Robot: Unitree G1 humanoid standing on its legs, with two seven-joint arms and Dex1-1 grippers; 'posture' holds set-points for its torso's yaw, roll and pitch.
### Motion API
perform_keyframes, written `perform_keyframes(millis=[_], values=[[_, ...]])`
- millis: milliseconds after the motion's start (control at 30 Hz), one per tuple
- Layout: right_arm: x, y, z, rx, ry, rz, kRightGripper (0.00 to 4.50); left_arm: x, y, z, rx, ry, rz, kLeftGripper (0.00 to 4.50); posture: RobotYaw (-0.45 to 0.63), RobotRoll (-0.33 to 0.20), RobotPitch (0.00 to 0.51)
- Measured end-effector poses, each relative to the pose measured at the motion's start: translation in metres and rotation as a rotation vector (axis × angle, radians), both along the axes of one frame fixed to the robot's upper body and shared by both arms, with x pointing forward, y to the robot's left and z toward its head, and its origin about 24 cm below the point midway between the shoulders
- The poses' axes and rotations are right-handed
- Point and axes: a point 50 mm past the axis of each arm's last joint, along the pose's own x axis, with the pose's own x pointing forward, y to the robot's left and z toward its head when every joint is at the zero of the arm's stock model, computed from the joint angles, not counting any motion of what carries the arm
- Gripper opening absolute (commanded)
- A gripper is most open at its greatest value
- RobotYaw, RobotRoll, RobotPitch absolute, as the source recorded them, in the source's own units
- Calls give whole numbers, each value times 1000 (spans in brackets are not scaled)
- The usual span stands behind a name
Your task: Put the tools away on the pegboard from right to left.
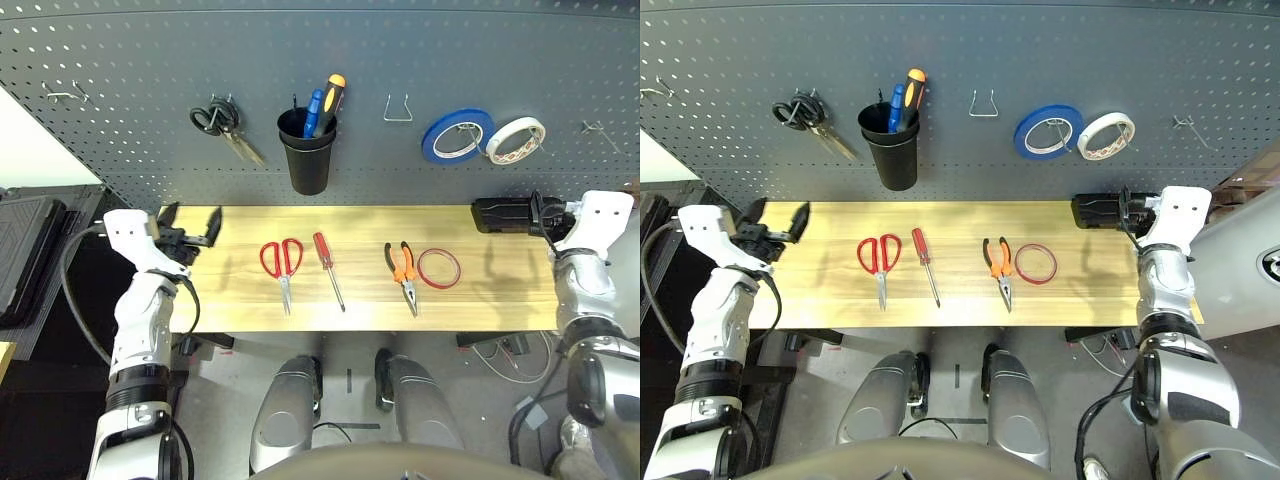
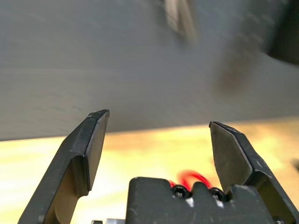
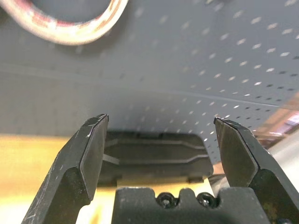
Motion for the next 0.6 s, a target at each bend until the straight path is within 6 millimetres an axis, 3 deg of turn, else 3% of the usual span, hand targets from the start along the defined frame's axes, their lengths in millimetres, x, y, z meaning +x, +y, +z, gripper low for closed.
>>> perform_keyframes(millis=[300,600], values=[[5,-3,6,22,182,194,4500,-10,-37,10,63,31,-311,4464,165,0,205],[14,25,7,-132,407,565,4500,-18,-57,12,115,24,-495,4464,181,0,227]])
